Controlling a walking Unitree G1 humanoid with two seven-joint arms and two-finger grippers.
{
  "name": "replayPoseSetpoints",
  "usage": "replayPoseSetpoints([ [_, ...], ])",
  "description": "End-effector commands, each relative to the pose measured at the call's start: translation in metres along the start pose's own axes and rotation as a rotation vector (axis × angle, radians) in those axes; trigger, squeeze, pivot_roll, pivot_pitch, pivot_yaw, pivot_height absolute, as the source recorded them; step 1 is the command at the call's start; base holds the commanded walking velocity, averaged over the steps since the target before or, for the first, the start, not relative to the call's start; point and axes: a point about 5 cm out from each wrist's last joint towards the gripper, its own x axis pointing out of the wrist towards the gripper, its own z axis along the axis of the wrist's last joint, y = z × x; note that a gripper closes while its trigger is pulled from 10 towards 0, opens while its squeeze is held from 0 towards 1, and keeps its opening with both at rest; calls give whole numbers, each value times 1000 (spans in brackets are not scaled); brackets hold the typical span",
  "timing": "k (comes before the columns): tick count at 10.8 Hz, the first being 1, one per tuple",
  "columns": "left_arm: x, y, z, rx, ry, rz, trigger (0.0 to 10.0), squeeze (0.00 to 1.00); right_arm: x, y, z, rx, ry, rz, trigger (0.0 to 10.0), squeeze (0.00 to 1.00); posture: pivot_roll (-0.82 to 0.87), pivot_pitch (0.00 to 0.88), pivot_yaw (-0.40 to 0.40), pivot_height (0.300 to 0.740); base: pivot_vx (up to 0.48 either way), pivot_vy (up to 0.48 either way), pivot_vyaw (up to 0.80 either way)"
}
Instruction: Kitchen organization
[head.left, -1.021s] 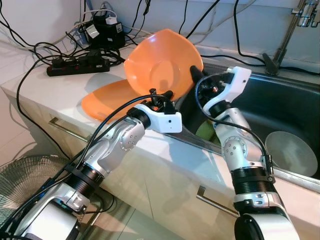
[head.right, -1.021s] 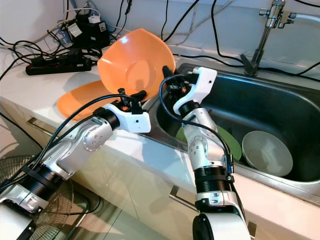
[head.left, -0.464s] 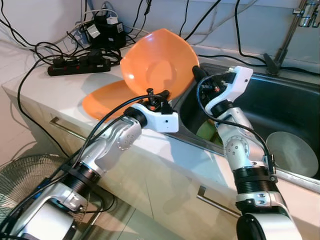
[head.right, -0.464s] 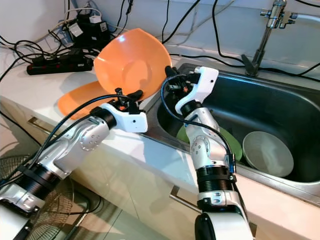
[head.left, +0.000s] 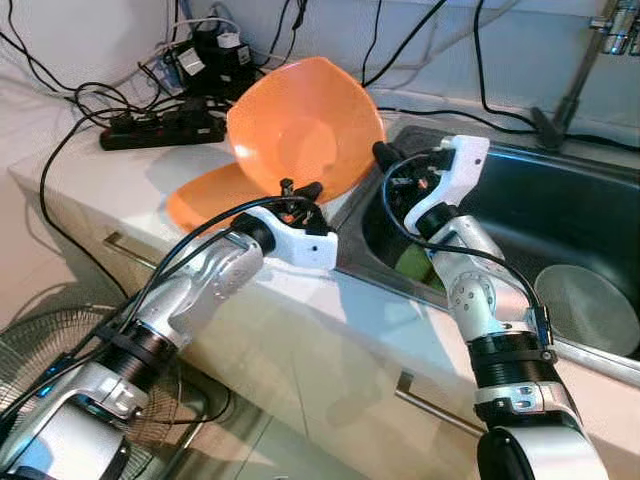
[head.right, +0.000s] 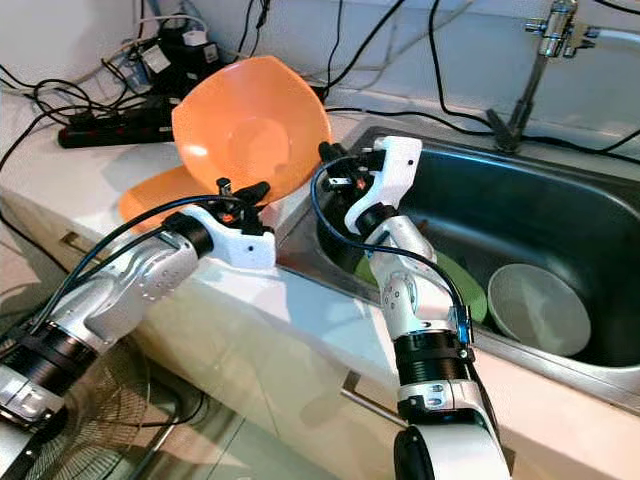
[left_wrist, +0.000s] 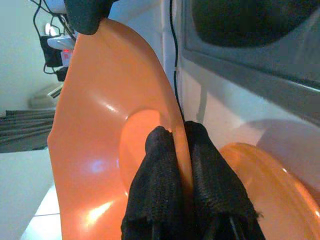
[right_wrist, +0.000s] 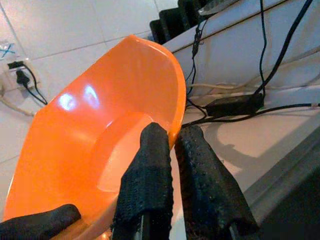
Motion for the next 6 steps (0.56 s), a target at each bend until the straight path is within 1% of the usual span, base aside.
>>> replayPoseSetpoints([
  [1, 6, 10, 27, 46, -148, 42, 10000, 0, 7, 20, -13, -26, 82, 102, 10000, 0, 156, 0, 58, 740, 0, 0, 0],
  [2, 7, 11, 27, 41, -147, 47, 10000, 0, 7, 21, -13, -16, 84, 104, 10000, 1000, 157, 0, 57, 740, 0, 0, 0],
  [6, 8, 11, 27, 43, -150, 54, 10000, 0, 7, 26, -14, -5, 94, 143, 10000, 1000, 158, 0, 52, 740, 0, 0, 0],
])
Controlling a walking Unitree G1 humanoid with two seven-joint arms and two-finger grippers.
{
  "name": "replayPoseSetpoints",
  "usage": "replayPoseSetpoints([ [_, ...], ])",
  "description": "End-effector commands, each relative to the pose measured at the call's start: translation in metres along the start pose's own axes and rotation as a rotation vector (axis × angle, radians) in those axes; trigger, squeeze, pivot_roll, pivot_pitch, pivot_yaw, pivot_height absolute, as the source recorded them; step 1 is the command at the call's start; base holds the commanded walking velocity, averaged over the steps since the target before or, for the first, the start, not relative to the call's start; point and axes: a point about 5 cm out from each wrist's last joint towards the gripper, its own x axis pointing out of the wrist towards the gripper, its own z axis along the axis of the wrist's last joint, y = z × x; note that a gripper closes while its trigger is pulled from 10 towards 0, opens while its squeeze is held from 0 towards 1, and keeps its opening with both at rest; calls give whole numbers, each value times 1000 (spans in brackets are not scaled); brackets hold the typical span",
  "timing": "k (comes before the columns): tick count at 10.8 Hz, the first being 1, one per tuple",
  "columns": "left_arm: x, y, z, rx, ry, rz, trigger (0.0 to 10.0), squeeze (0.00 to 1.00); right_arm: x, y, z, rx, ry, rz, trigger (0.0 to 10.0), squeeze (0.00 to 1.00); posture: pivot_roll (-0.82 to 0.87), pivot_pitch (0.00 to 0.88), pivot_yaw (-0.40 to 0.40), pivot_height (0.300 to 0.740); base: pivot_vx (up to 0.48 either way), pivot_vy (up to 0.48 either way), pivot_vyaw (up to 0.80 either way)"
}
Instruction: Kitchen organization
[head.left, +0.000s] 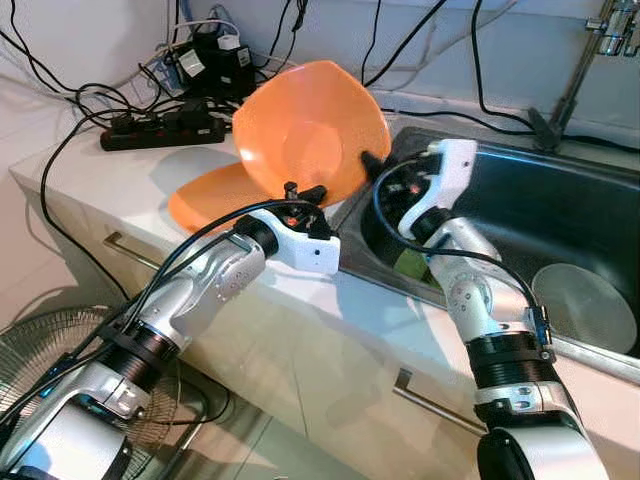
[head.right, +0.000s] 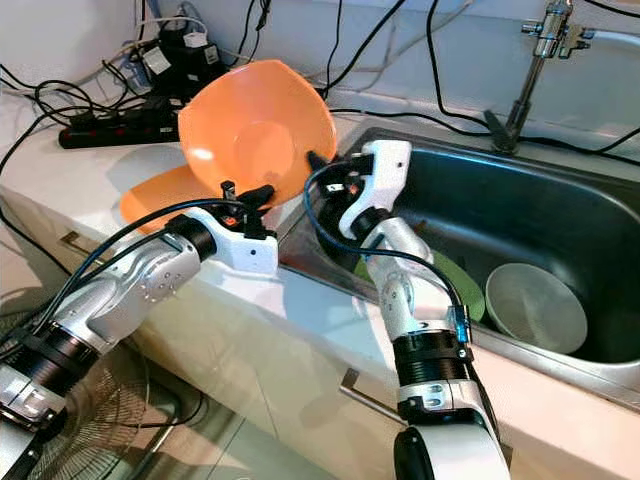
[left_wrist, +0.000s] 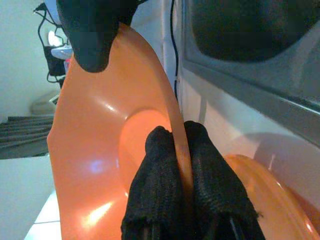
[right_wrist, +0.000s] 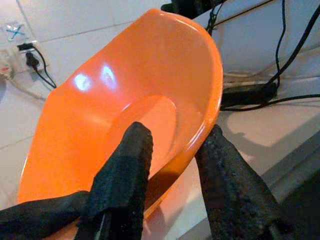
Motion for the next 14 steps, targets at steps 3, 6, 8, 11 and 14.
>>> replayPoseSetpoints([
  [3, 7, 13, 24, 46, -132, 56, 10000, 0, 8, 23, -10, -8, 61, 107, 10000, 0, 160, 0, 52, 740, 0, 0, 0],
  [6, 6, 9, 27, 38, -139, 58, 10000, 0, 8, 23, -13, 13, 68, 96, 0, 0, 157, 0, 55, 740, 0, 0, 0],
  [8, 6, 7, 31, 29, -152, 64, 10000, 0, 7, 24, -15, 21, 73, 101, 0, 0, 152, 0, 57, 740, 0, 0, 0],
  [11, 8, 8, 34, 17, -163, 76, 10000, 1000, 6, 27, -17, 30, 75, 105, 0, 0, 149, 0, 59, 740, 0, 0, 0],
  [14, 6, 8, 32, -2, -152, 76, 10000, 1000, 6, 23, -15, 35, 62, 75, 0, 0, 151, 0, 58, 740, 0, 0, 0],
])
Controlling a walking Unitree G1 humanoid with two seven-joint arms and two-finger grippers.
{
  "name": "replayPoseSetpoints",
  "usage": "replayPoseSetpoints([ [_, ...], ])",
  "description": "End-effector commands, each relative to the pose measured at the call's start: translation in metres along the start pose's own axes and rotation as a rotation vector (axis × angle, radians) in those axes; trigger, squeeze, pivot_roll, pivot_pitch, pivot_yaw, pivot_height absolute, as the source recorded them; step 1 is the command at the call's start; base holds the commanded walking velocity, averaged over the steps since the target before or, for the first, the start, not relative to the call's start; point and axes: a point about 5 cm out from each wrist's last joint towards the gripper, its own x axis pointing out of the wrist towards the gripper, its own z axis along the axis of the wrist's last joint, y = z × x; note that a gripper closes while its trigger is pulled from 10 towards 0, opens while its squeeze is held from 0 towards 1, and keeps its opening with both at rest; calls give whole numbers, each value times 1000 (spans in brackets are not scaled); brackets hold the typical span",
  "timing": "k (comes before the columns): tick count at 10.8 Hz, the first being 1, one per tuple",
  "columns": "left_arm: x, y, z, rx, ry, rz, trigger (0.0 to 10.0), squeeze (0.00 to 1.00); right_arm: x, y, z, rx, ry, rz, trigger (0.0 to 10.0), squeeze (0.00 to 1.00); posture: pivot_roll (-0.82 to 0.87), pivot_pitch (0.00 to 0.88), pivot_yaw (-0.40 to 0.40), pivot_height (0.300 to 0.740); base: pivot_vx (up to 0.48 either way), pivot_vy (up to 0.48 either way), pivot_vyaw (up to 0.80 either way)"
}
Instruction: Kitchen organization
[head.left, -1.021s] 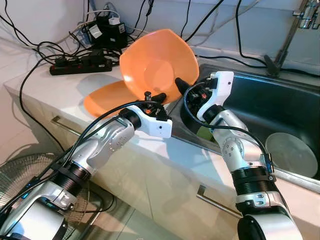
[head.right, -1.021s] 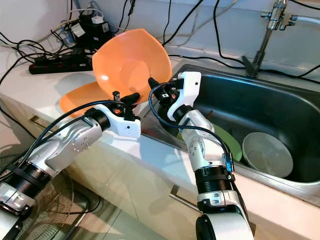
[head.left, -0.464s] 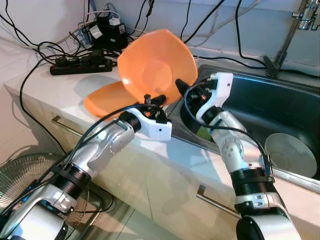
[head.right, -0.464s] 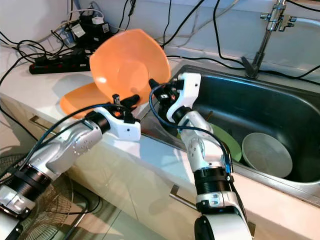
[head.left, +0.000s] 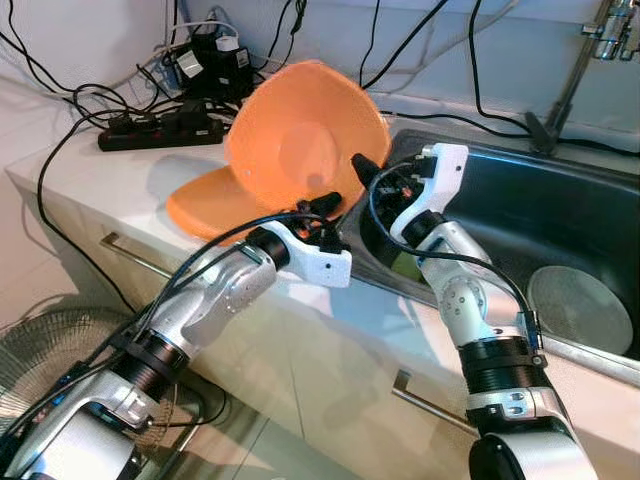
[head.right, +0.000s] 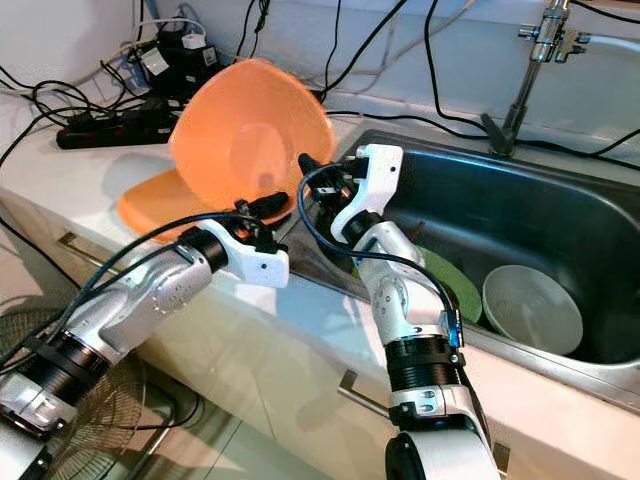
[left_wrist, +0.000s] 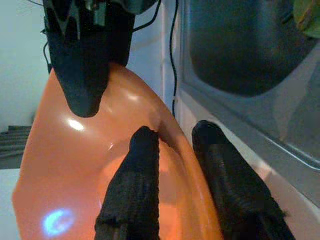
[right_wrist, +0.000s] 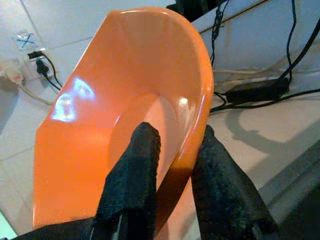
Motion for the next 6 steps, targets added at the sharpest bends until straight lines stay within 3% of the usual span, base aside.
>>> replayPoseSetpoints([
  [1, 5, 18, 17, 18, -93, 64, 10000, 1000, 6, 10, -7, -19, 49, 31, 0, 0, 152, 0, 58, 740, 0, 0, 0],
  [5, 5, 20, 17, 26, -90, 76, 10000, 1000, 10, -2, 4, 0, 2, -64, 0, 0, 152, 0, 57, 740, 0, 0, 0],
  [6, 5, 20, 16, 27, -83, 81, 10000, 0, 10, -8, 7, 7, -12, -108, 0, 0, 152, 0, 56, 740, 0, 0, 0],
])
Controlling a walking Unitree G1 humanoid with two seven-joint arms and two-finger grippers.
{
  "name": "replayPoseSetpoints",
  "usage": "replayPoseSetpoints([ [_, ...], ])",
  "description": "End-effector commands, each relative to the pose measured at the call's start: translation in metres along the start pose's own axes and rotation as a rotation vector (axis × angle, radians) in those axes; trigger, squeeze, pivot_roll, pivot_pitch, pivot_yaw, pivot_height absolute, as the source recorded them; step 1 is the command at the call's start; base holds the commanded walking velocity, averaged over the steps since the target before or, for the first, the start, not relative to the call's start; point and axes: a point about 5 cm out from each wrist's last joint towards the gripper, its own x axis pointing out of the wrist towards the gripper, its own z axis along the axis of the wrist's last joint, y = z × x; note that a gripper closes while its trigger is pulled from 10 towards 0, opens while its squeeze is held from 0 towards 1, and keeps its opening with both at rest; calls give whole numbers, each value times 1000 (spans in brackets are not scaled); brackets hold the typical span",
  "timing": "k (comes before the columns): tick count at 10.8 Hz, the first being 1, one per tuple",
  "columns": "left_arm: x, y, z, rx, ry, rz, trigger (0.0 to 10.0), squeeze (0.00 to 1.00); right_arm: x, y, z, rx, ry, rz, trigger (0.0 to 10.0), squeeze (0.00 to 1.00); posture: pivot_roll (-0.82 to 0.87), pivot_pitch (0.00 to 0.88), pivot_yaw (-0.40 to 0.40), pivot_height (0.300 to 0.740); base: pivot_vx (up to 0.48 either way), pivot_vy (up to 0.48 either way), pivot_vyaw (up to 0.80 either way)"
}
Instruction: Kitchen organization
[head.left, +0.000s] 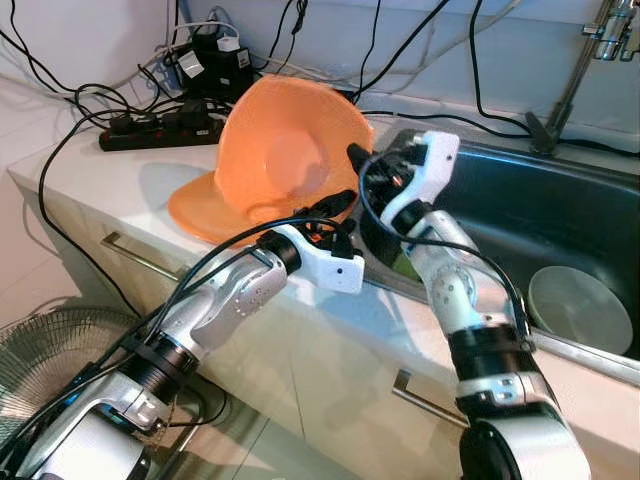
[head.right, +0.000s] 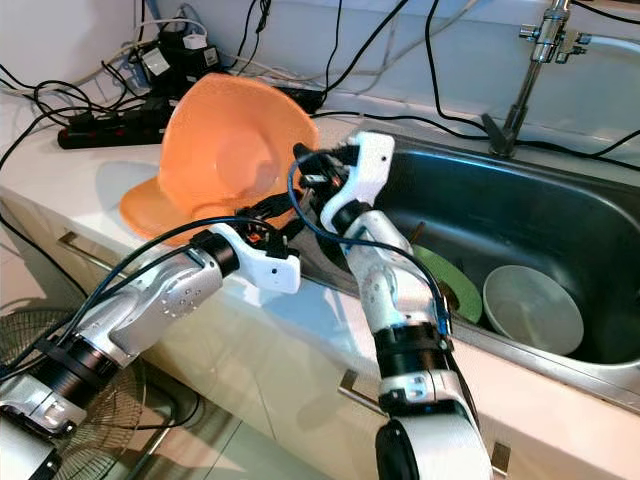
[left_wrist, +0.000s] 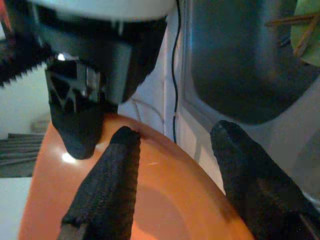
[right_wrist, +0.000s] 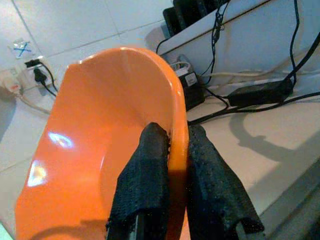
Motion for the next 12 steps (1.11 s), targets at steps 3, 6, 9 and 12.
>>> replayPoseSetpoints([
  [3, 1, 20, 6, 38, -35, 79, 10000, 0, -2, -33, 11, 18, -38, -211, 0, 0, 153, 0, 53, 740, 0, 0, 0],
  [6, 1, 21, 7, 34, -36, 89, 10000, 0, -3, -55, 22, 47, -80, -357, 0, 0, 153, 0, 53, 740, 0, 0, 0],
  [9, 0, 22, 6, 22, -28, 100, 10000, 0, -10, -80, 37, 81, -138, -486, 0, 0, 154, 0, 52, 740, 0, 0, 0],
  [12, -3, 18, 3, -160, 14, 140, 10000, 0, -27, -106, 41, -71, -124, -640, 10000, 0, 154, 0, 53, 740, 0, 0, 0],
])
